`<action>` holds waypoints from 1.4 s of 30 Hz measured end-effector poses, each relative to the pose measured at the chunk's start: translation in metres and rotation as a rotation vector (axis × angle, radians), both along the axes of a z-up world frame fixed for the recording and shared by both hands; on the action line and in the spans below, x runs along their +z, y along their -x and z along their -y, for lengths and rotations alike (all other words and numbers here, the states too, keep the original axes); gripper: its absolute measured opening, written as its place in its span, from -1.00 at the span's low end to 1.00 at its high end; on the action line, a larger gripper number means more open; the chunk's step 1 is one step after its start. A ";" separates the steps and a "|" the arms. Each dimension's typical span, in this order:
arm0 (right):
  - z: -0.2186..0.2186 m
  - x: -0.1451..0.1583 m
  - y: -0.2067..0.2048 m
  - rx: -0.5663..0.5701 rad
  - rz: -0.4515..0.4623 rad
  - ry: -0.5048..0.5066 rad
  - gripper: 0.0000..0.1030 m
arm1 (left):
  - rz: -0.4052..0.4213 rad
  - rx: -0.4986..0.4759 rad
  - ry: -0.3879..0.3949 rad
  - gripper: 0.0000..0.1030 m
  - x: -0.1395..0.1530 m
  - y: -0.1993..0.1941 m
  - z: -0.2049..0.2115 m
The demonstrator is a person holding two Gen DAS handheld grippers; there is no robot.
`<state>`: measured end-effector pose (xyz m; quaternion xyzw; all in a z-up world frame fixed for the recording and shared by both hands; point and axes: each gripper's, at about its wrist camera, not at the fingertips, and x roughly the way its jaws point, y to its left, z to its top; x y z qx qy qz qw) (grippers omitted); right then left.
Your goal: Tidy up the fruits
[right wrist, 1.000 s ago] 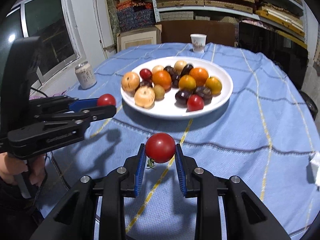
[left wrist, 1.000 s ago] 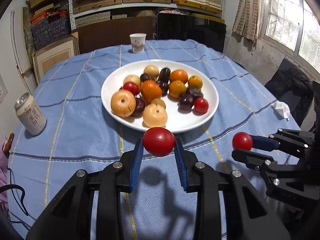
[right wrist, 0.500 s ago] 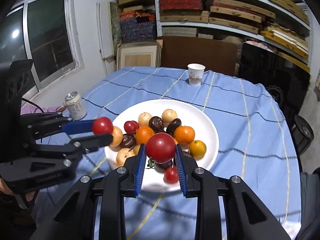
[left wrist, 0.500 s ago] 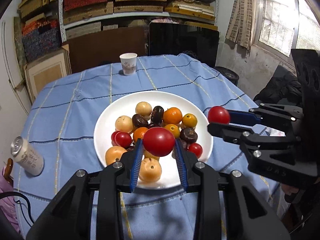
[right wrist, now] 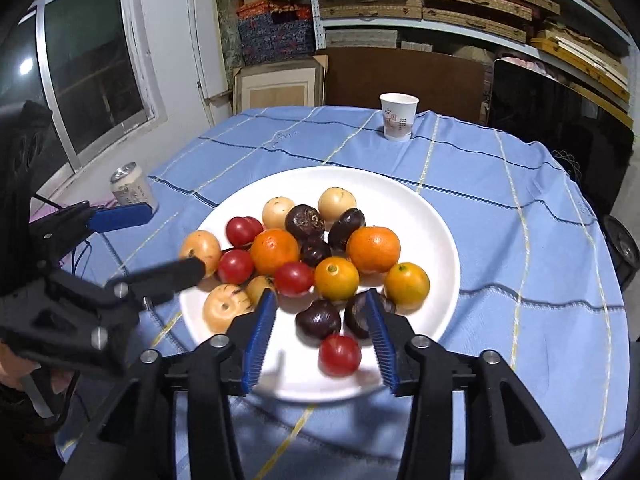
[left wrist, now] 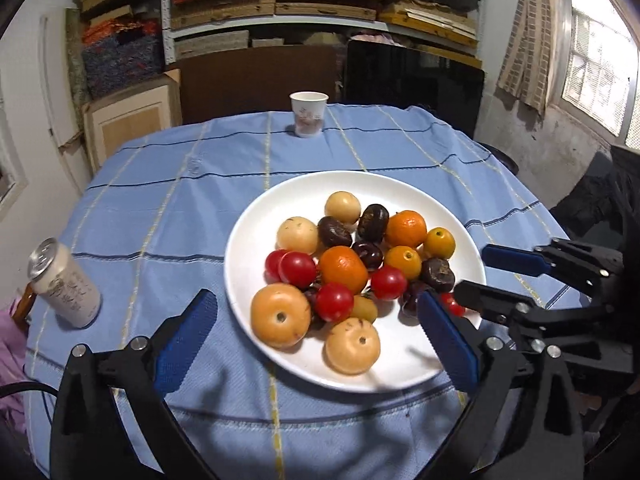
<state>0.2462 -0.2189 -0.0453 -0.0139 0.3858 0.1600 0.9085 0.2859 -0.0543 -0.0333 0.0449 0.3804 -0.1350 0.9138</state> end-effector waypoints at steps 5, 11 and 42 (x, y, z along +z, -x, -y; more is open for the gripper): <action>-0.003 0.019 0.048 -0.025 0.079 -0.014 0.62 | 0.010 0.080 0.006 0.91 0.014 0.036 -0.015; -0.001 0.041 0.109 -0.072 0.131 -0.037 0.81 | 0.080 0.116 0.035 0.91 0.039 0.097 -0.035; -0.013 0.068 0.273 -0.212 0.191 -0.043 0.92 | 0.211 0.189 -0.024 0.91 0.077 0.281 -0.064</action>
